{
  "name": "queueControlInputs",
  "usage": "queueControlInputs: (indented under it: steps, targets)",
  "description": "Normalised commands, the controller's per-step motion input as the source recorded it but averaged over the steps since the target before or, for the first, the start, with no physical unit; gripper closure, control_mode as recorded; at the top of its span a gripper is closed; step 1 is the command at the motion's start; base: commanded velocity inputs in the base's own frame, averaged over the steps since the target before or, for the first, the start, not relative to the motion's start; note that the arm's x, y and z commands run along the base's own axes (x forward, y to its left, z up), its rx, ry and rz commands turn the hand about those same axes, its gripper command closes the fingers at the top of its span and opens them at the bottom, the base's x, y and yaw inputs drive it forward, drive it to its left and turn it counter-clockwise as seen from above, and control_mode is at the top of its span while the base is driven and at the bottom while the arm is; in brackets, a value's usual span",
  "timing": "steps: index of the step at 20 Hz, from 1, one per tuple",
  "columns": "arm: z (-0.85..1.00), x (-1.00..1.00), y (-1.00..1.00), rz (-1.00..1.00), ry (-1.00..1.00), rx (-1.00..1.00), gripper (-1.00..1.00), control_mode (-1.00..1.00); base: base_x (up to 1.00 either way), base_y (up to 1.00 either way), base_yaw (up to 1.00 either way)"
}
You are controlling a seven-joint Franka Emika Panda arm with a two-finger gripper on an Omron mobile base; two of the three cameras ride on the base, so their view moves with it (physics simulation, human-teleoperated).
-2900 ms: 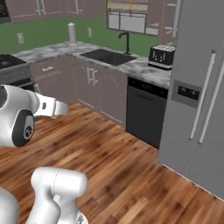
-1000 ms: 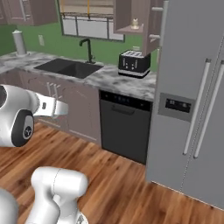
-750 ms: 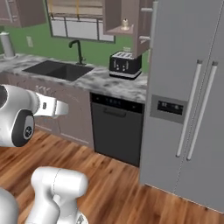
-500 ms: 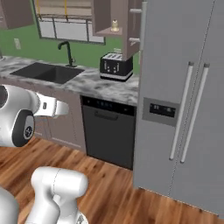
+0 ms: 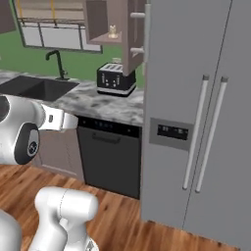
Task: Pick the candle and candle from the dining table and place them in the open cabinet. Close the cabinet after placing the objects.
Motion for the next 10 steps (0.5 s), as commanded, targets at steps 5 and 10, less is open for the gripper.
queueControlInputs:
  steps: [5,10]
  targets:
    - [0.0,0.0,0.0,0.0,0.0,0.0,1.0,1.0,0.62,0.44,-0.14]
    - [0.0,0.0,0.0,0.0,0.0,0.0,1.0,1.0,0.54,0.43,-0.13]
